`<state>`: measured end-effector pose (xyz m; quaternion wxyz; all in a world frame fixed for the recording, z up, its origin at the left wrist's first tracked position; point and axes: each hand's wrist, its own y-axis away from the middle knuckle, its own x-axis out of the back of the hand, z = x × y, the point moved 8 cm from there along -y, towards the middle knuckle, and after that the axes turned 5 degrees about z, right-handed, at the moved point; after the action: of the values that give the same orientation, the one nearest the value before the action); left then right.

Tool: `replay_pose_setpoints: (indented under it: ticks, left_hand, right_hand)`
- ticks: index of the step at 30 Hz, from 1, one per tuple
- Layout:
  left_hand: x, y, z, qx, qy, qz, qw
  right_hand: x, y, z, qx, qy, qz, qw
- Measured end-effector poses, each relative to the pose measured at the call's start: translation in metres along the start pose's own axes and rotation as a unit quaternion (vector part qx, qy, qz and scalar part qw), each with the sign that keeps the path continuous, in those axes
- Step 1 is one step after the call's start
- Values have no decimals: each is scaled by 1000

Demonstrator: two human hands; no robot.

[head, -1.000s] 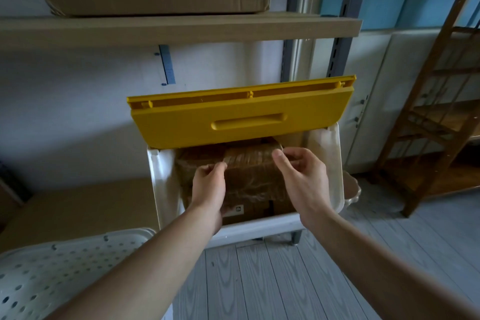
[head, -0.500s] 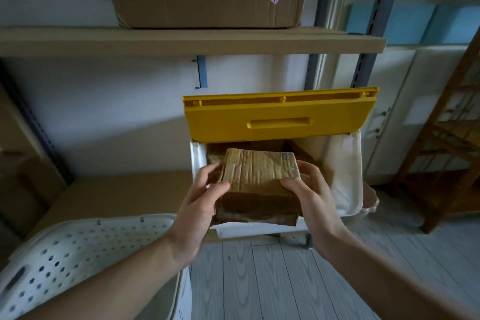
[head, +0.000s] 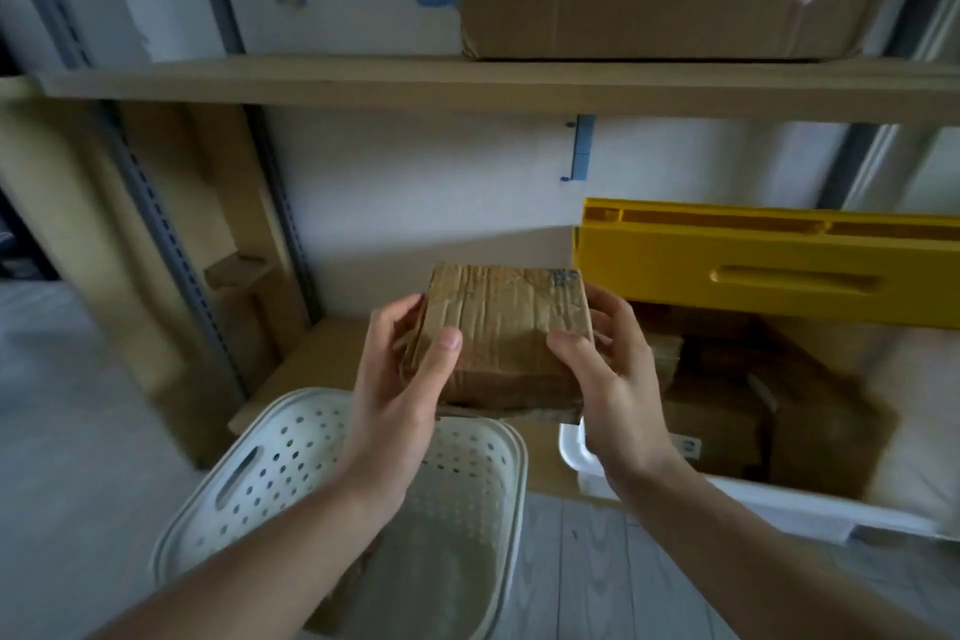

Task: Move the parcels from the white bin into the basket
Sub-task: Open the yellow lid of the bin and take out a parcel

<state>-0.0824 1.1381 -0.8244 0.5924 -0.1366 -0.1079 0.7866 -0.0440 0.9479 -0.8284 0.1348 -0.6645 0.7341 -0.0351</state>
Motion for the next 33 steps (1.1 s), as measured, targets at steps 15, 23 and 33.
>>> replay_pose_setpoints:
  ticks: [15,23,33]
  left_hand:
    - [97,-36,-19,-15,-42,54,998]
    - [111,-56,-25,22,-15,77,997]
    - [69,-33,-64,246,183,58,950]
  right_hand:
    - [-95,-21,43,-107,-62,-105,987]
    - [-108,-22,66,-224,-82,-148,960]
    - [-108,-8,74,-235,-130,-139,953]
